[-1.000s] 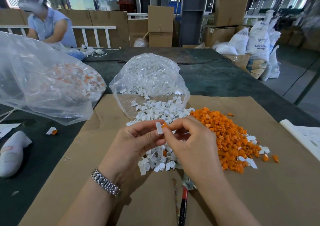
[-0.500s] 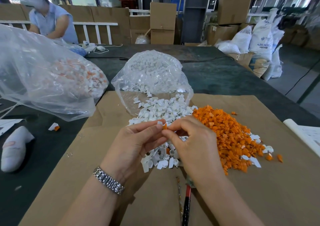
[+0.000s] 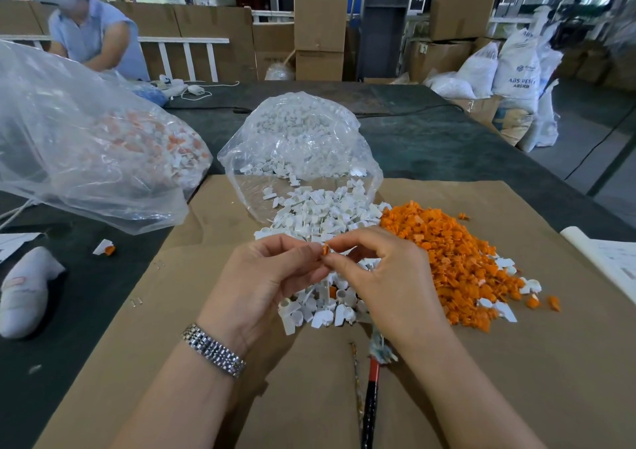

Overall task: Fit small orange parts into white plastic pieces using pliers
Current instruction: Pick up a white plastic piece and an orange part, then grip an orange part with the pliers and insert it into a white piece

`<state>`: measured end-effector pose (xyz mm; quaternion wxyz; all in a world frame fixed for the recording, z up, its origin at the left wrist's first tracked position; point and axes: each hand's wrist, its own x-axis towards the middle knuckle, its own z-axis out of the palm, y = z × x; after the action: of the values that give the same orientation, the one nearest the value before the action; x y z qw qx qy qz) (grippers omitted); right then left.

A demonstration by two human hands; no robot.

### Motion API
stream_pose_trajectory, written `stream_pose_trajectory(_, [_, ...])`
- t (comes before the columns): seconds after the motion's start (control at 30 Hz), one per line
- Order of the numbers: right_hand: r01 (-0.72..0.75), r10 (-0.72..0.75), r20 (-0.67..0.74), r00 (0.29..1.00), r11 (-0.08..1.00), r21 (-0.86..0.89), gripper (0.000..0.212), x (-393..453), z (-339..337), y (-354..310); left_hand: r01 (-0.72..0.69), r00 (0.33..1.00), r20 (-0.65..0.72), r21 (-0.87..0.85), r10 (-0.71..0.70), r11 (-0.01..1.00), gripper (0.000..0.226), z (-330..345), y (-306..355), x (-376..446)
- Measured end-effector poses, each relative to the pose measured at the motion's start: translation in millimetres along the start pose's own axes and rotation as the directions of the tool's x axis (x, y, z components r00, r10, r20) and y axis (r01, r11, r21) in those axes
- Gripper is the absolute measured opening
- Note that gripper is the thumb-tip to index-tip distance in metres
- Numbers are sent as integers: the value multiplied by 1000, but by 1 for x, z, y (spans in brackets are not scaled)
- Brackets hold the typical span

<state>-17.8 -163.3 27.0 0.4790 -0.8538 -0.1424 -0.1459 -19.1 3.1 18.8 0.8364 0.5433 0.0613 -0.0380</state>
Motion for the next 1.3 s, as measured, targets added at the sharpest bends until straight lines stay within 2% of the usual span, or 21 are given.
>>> stream_pose_trajectory(0.13, [15, -15, 22, 1000, 1000, -17, 9, -1, 1, 1, 2, 1000, -15, 83, -1, 997, 12, -2, 1, 0])
stream_pose_trajectory(0.23, [-81, 84, 96, 992, 996, -37, 12, 2, -6, 0, -14, 999, -49, 117, 20, 993, 6, -2, 1, 0])
stream_pose_trajectory(0.3, [-152, 181, 122, 976, 965, -215, 16, 5, -19, 1, -24, 998, -54, 117, 31, 993, 13, -3, 2, 1])
stream_pose_trajectory(0.4, [-186, 305, 112, 946, 790, -584, 36, -4, -40, 3, -27, 999, -37, 100, 31, 995, 29, -5, 3, 0])
stream_pose_trajectory(0.47, [-210, 380, 112, 918, 705, -678, 46, -19, -46, 2, -24, 999, -37, 103, 28, 994, 30, -4, 2, -1])
stream_pose_trajectory(0.53, [-219, 434, 142, 890, 679, -701, 48, -33, -46, 2, -26, 999, -36, 110, 30, 994, 31, -3, 1, -1])
stream_pose_trajectory(0.67, [-215, 447, 176, 877, 693, -688, 21, -47, -44, 5, -30, 999, -20, 116, 32, 993, 30, -1, -1, -3])
stream_pose_trajectory(0.73, [-194, 435, 165, 885, 667, -719, 12, -52, -42, 5, -30, 999, -16, 108, 32, 994, 28, 0, -1, -4])
stream_pose_trajectory(0.8, [-183, 420, 134, 898, 632, -753, 26, -57, -38, 3, -27, 1000, -7, 73, 28, 997, 27, 0, 0, -4])
stream_pose_trajectory(0.87, [-209, 393, 99, 914, 667, -715, 28, -57, -37, 1, -19, 1000, 15, 18, 18, 1000, 27, -1, 0, -3])
stream_pose_trajectory(0.97, [-271, 371, 44, 927, 749, -604, 5, -53, -41, -2, 2, 999, 41, -15, -2, 1000, 33, 1, -1, -2])
stream_pose_trajectory(1.1, [-346, 363, -6, 932, 885, -310, 9, -39, -43, 0, 12, 989, 146, -73, -1, 997, 17, 7, 0, -6])
stream_pose_trajectory(1.2, [-371, 375, 23, 927, 923, -106, 7, -22, -40, 1, 33, 972, 236, -199, 16, 979, 14, 13, 2, -8])
stream_pose_trajectory(1.3, [-346, 346, 67, 936, 938, -23, 8, -8, -30, 0, 25, 965, 259, -254, 43, 967, 12, 25, 9, -8])
